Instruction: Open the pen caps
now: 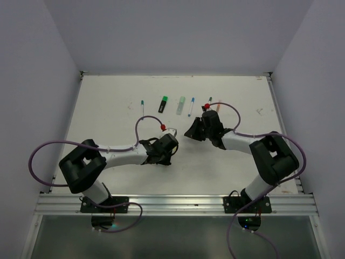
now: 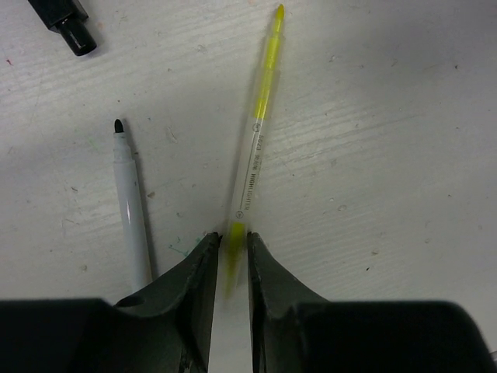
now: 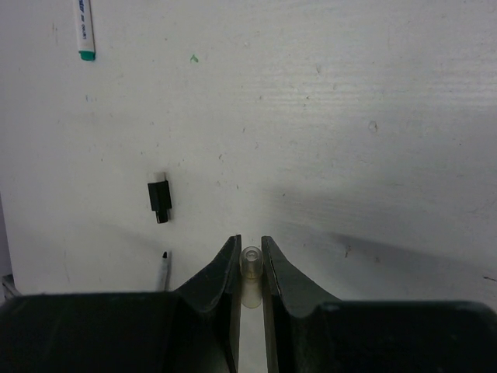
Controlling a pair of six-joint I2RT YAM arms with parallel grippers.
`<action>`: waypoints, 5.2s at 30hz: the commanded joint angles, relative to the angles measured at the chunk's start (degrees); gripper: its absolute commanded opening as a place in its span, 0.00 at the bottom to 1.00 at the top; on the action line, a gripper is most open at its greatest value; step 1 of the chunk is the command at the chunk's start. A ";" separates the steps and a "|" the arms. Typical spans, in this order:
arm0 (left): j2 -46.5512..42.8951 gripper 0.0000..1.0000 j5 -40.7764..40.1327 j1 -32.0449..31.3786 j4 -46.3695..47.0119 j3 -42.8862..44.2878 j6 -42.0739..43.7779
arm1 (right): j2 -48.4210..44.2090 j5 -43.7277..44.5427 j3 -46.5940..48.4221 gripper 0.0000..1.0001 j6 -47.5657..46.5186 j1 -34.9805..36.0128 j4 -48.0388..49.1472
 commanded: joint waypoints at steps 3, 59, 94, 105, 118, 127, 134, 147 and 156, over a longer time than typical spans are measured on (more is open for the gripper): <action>1.94 0.25 -1.53 -0.12 -1.71 0.94 -1.56 | 3.20 -2.41 -1.10 0.02 2.73 0.65 5.56; -23.72 1.00 -10.40 19.64 -13.31 10.52 12.23 | -3.38 18.57 7.77 0.55 -10.36 2.59 -8.22; -28.55 1.00 -2.24 29.67 -7.60 2.26 19.44 | 27.90 25.72 42.76 0.24 -15.99 -17.98 -36.27; -30.48 0.99 8.30 29.67 -2.07 -0.46 12.69 | 6.06 16.06 21.78 0.00 -16.87 -14.48 -25.39; -31.28 0.84 12.73 18.43 15.77 -4.95 -5.68 | -18.41 13.41 -1.52 0.00 -12.31 14.16 1.07; -27.68 0.72 7.27 14.29 23.25 -8.02 -10.88 | -18.77 16.93 -5.14 0.00 -10.99 22.09 11.54; -24.08 0.63 6.12 12.62 24.66 -8.29 -12.11 | -18.33 17.37 -6.11 0.00 -10.02 23.41 14.53; -24.33 0.00 6.21 11.74 27.91 -9.43 -10.54 | -18.50 16.75 -7.95 0.09 -9.23 23.68 17.87; -26.27 0.00 4.98 11.74 21.33 -8.90 3.51 | -21.92 15.00 -6.29 0.64 -13.27 22.19 10.15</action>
